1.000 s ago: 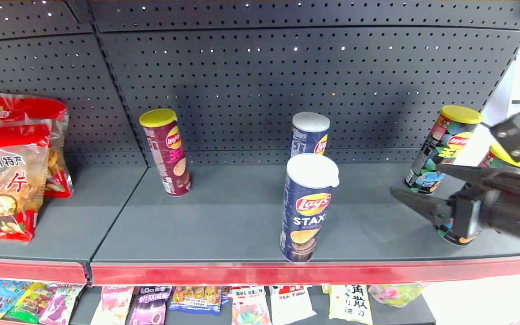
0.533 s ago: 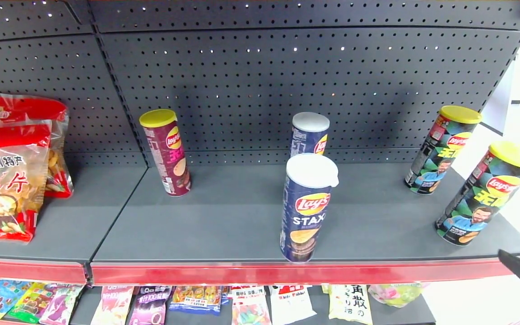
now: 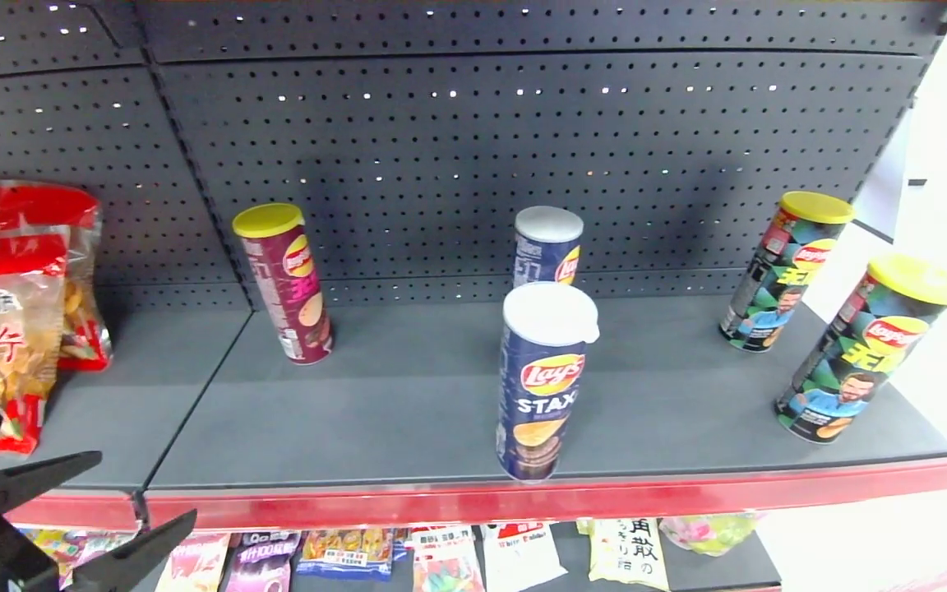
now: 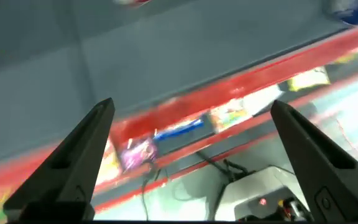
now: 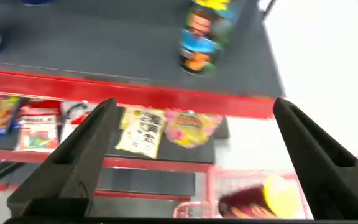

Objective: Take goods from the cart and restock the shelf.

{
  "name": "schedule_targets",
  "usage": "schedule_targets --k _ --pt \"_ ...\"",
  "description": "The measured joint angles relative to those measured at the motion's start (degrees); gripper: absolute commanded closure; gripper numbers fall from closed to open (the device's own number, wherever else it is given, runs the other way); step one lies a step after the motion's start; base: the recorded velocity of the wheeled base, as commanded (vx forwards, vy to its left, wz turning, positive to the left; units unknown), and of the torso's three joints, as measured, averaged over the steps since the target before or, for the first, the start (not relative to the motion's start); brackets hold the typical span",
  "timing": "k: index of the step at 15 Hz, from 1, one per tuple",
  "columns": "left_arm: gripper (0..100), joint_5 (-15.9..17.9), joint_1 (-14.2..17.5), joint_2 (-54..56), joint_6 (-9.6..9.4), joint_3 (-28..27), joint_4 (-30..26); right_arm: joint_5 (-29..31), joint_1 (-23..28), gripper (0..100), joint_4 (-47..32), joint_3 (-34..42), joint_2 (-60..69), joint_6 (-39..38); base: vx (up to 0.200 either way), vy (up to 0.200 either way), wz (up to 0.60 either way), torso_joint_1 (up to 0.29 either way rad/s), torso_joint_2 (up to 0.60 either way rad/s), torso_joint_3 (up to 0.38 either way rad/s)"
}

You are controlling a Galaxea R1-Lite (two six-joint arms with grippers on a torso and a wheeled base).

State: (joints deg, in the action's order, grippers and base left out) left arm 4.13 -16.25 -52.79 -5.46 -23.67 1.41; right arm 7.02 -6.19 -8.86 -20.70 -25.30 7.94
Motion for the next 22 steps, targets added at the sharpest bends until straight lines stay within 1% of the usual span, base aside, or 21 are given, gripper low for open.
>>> schedule_targets --k 3,5,7,9,10,11,12,13,14,15,17,19,22 --pt "0 0.18 -1.48 -2.73 0.05 0.04 0.06 0.06 -0.02 0 0.17 1.19 0.72 -0.02 0.0 0.0 0.0 0.0 0.0 0.0" --pt "0 0.18 -1.99 -4.73 0.1 -0.17 1.58 -0.05 0.02 0 0.52 2.55 1.21 -0.37 0.0 0.0 0.0 0.0 0.0 0.0" --pt "0 -0.12 -3.51 -8.42 0.32 -0.79 6.35 -0.02 0.02 0 0.95 4.56 2.39 -0.57 0.0 0.0 0.0 0.0 0.0 0.0" --pt "0 -1.87 -5.68 -14.35 0.82 -1.35 12.95 -0.05 0.09 0 0.95 7.34 5.6 -0.44 0.0 0.0 0.0 0.0 0.0 0.0" --pt "0 -3.58 -7.2 -17.66 2.21 -1.87 15.17 0.01 0.13 0 0.84 8.77 7.57 -0.39 0.0 0.0 0.0 0.0 0.0 0.0" --pt "0 -5.58 -9.22 -20.97 4.75 -2.97 16.57 0.2 0.22 0 0.72 9.85 9.34 -0.39 0.0 0.0 0.0 0.0 0.0 0.0" --pt "0 -8.37 -11.36 -24.44 7.8 -4.61 17.38 0.28 0.82 0 0.5 10.59 10.89 -0.39 0.0 0.0 0.0 0.0 0.0 0.0" --pt "0 -11.35 -13.1 -27.7 10.13 -6.28 17.66 0.23 1.46 0 0.41 10.97 11.91 -0.39 0.0 0.0 0.0 0.0 0.0 0.0" --pt "0 -13.98 -14.62 -30.95 11.78 -8.07 17.87 0.12 1.97 0 0.44 11.12 12.65 -0.39 0.0 0.0 0.0 0.0 0.0 0.0" --pt "0 -15.43 -16.06 -33.62 12.81 -9.79 17.77 0.11 2.1 0 0.44 11.2 13.14 -0.39 0.0 0.0 0.0 0.0 0.0 0.0" --pt "0 -16.01 -18.14 -37.6 13.23 -12.24 14.98 0.09 2.29 0 0.41 11.34 13.7 -0.41 0.0 0.0 0.0 0.0 0.0 0.0" --pt "0 -16.06 -19.71 -40.05 13.8 -13.51 14.59 0.01 2.36 0 0.39 11.56 13.95 -0.5 0.0 0.0 0.0 0.0 0.0 0.0" --pt "0 -16.07 -20.32 -41.78 14.02 -14.01 13.75 0.0 2.34 0 0.41 11.67 14.1 -0.5 0.0 0.0 0.0 0.0 0.0 0.0"
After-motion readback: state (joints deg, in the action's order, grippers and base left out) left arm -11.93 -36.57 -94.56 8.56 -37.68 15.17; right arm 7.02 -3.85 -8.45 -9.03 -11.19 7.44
